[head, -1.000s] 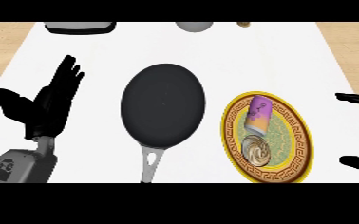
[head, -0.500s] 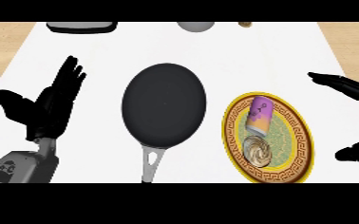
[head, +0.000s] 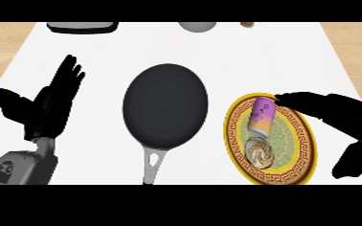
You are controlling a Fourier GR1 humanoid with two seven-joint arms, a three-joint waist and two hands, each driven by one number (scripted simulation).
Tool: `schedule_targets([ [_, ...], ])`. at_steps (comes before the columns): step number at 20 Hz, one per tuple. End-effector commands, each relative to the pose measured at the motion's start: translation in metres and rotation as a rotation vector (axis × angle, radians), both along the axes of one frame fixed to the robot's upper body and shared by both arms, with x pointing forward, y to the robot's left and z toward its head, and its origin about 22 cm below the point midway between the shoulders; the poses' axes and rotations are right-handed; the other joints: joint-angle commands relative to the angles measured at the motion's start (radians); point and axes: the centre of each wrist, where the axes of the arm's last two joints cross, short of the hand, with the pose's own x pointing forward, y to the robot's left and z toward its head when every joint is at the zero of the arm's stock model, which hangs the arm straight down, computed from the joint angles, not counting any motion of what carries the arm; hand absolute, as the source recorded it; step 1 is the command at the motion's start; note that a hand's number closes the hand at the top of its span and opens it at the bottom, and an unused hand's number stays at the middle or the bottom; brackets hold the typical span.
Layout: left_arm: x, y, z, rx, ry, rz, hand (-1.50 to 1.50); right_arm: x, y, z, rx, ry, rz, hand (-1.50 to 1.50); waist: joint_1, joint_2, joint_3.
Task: Pick the cupcake from the plate and place it in the pan
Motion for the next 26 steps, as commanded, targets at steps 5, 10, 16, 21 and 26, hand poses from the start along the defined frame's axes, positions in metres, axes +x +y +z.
schedule_targets([
  [5,0.0,0.005,-0.007,-0.019,0.015,0.002,0.0,-0.023,0.03,-0.005,-0.15,0.02,0.08,-1.5,-0.014,-0.001,0.001],
  [10,0.004,0.003,-0.008,0.002,-0.001,0.025,0.0,-0.037,0.042,0.006,-0.292,-0.094,0.067,-1.5,-0.019,-0.002,0.001],
  [16,0.015,-0.001,0.022,0.014,-0.003,0.033,0.0,-0.053,0.07,0.003,-0.267,-0.126,0.046,-1.5,-0.016,-0.002,0.001],
  [21,-0.001,0.002,-0.009,0.01,-0.011,0.009,0.0,-0.053,0.091,-0.024,-0.261,-0.118,0.049,-1.5,-0.01,0.0,0.001],
  [26,0.006,-0.003,0.006,-0.016,-0.009,0.006,0.0,-0.046,0.108,-0.018,-0.336,-0.102,0.008,-1.5,-0.01,-0.001,0.001],
])
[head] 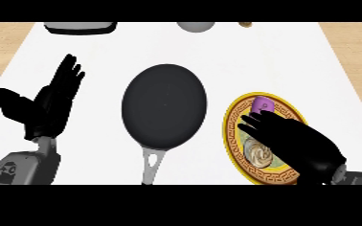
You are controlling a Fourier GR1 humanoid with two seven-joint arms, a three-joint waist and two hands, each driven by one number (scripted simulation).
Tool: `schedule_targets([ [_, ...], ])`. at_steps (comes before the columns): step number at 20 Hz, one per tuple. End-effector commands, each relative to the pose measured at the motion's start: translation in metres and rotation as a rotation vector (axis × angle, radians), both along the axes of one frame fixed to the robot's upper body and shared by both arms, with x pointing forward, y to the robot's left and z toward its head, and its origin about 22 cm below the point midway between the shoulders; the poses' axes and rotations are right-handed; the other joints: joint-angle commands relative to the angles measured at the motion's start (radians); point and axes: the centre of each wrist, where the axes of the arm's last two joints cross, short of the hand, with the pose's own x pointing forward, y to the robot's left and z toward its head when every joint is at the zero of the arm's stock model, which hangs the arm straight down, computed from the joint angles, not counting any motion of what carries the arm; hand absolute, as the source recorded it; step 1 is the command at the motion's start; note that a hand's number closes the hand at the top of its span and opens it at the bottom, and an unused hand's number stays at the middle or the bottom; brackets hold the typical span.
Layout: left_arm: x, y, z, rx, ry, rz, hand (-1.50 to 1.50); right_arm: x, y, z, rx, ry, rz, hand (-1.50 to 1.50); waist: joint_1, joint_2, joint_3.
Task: Pick the cupcake from the plate and place it in the pan
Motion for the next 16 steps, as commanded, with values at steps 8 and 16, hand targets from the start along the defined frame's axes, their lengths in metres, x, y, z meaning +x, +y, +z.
schedule_targets([
  [8,-0.007,-0.016,-0.003,0.005,0.005,0.007,0.0,0.022,-0.022,-0.025,-0.013,0.005,-0.045,-1.5,0.0,0.0,0.001],
  [16,0.008,-0.012,0.018,0.001,0.002,0.015,0.0,0.056,-0.015,-0.046,-0.053,0.046,-0.038,-1.5,0.004,0.001,0.0],
])
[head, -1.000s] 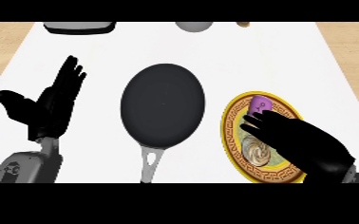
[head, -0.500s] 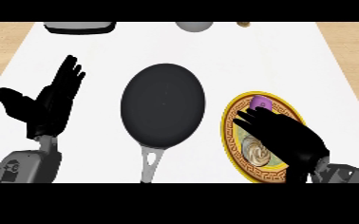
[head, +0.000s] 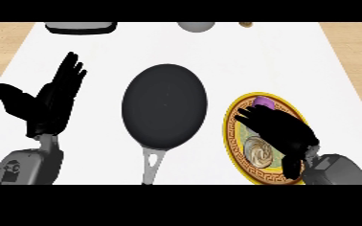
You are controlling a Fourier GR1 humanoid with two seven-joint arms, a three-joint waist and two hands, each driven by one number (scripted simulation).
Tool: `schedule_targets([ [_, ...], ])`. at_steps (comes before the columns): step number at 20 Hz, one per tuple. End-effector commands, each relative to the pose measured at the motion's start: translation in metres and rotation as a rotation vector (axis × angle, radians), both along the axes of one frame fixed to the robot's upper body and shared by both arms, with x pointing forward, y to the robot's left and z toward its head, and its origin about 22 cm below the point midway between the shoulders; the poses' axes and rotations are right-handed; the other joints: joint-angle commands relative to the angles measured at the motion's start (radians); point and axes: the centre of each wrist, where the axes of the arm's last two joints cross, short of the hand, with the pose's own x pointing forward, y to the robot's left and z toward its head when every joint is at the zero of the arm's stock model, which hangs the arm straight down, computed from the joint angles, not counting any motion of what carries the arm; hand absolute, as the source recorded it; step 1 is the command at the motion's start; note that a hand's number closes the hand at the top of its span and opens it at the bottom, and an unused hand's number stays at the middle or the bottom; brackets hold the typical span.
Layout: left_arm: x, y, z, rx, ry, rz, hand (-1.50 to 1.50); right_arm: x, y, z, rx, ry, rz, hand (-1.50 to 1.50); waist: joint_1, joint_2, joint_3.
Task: Pick the cupcake from the plate and place it in the pan
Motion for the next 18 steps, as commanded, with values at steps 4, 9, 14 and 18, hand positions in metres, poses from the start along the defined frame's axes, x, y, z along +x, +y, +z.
schedule_targets([
  [4,-0.01,-0.006,-0.005,0.007,-0.005,0.0,0.0,0.009,-0.003,-0.032,0.022,0.014,-0.006,-1.5,0.0,0.0,0.0],
  [9,0.001,0.013,-0.015,0.009,-0.002,0.012,0.0,0.007,0.027,-0.036,0.043,0.034,0.002,-1.5,-0.002,0.0,0.0],
  [14,0.002,0.024,-0.009,-0.003,0.001,-0.003,0.0,0.015,0.025,-0.064,0.016,0.064,0.021,-1.5,0.0,0.001,0.0],
  [18,0.001,0.02,-0.002,-0.003,-0.008,-0.001,0.0,0.011,0.037,-0.061,0.096,0.044,0.098,1.5,-0.001,0.0,0.0],
])
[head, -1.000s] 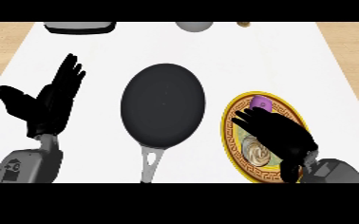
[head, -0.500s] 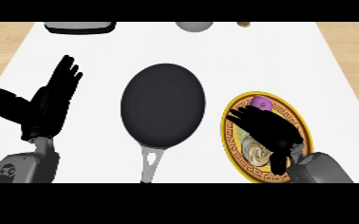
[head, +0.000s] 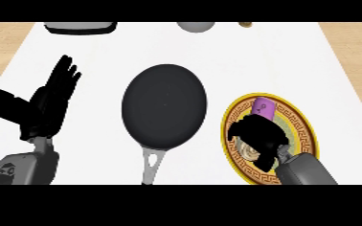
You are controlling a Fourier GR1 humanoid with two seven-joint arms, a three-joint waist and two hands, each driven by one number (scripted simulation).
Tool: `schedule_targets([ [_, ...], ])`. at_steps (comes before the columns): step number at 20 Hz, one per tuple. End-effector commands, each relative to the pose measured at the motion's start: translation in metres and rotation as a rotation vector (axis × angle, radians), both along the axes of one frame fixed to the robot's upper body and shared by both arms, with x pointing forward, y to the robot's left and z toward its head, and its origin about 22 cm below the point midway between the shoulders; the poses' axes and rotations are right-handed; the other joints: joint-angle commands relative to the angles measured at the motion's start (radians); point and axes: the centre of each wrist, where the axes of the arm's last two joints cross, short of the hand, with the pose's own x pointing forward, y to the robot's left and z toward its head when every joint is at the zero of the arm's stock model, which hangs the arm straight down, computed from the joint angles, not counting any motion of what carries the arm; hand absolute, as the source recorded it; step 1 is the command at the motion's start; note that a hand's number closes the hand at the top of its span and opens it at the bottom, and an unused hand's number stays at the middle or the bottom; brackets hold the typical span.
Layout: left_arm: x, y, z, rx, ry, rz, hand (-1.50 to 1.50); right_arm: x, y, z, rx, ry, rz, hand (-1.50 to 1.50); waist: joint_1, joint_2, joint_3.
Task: Pick the cupcake from the plate and place it in the pan
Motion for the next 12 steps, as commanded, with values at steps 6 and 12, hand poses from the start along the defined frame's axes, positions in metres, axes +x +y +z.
schedule_targets([
  [6,-0.01,-0.019,-0.005,0.007,0.015,-0.009,0.0,-0.008,-0.005,-0.019,0.075,-0.011,0.045,1.5,-0.001,0.001,0.001],
  [12,-0.002,-0.015,0.004,0.001,0.001,-0.023,0.0,-0.001,0.077,-0.013,0.128,-0.036,-0.089,1.5,0.005,0.001,0.001],
])
